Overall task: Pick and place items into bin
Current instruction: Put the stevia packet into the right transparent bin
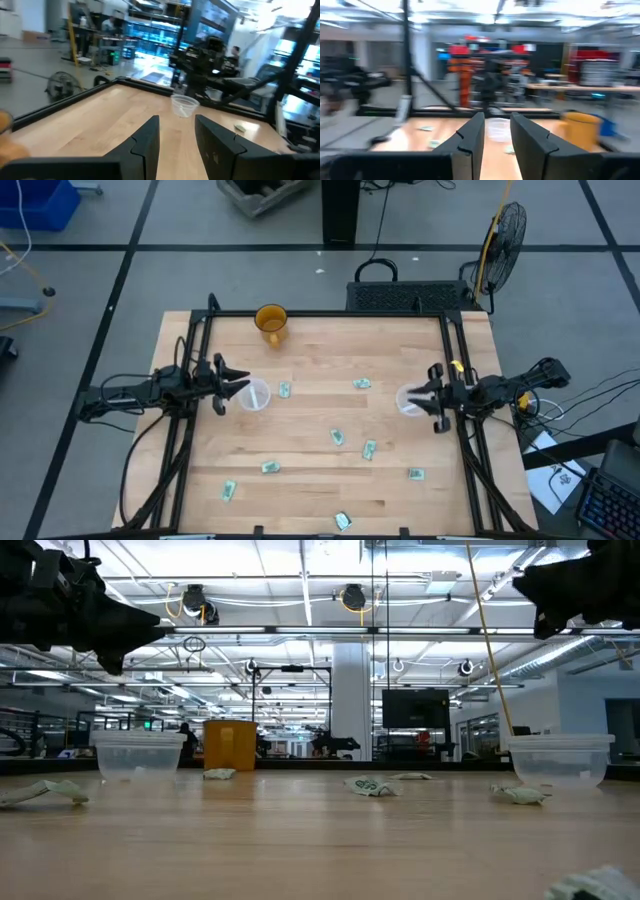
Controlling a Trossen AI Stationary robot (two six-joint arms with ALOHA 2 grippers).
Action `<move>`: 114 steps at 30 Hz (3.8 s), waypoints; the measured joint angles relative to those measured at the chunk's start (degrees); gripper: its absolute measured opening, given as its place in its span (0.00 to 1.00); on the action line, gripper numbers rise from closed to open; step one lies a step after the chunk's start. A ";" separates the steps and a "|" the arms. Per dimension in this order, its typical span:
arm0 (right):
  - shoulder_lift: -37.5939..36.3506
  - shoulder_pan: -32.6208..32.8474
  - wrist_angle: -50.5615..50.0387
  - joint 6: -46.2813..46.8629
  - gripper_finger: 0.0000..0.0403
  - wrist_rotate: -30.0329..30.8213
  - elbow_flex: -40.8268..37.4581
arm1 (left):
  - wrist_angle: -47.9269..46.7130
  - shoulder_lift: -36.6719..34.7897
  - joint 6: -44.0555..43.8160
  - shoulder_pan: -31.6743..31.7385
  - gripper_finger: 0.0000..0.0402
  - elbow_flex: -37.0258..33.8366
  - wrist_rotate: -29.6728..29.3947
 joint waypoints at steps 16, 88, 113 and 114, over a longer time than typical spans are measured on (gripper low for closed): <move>7.39 -2.38 10.97 -16.26 0.21 11.07 1.59 | 1.02 0.00 -9.65 0.00 0.32 0.02 -16.17; 86.59 -31.76 -0.40 -5.29 0.21 -19.11 32.04 | 1.18 0.02 -7.06 0.07 0.32 0.00 -14.75; 97.28 -33.38 11.60 -6.81 0.21 -19.07 31.69 | 1.27 0.02 -7.08 0.11 0.32 0.00 -16.76; 97.39 -33.38 11.69 -6.82 0.21 -19.05 31.70 | 1.26 0.02 -7.08 0.11 0.32 0.00 -16.76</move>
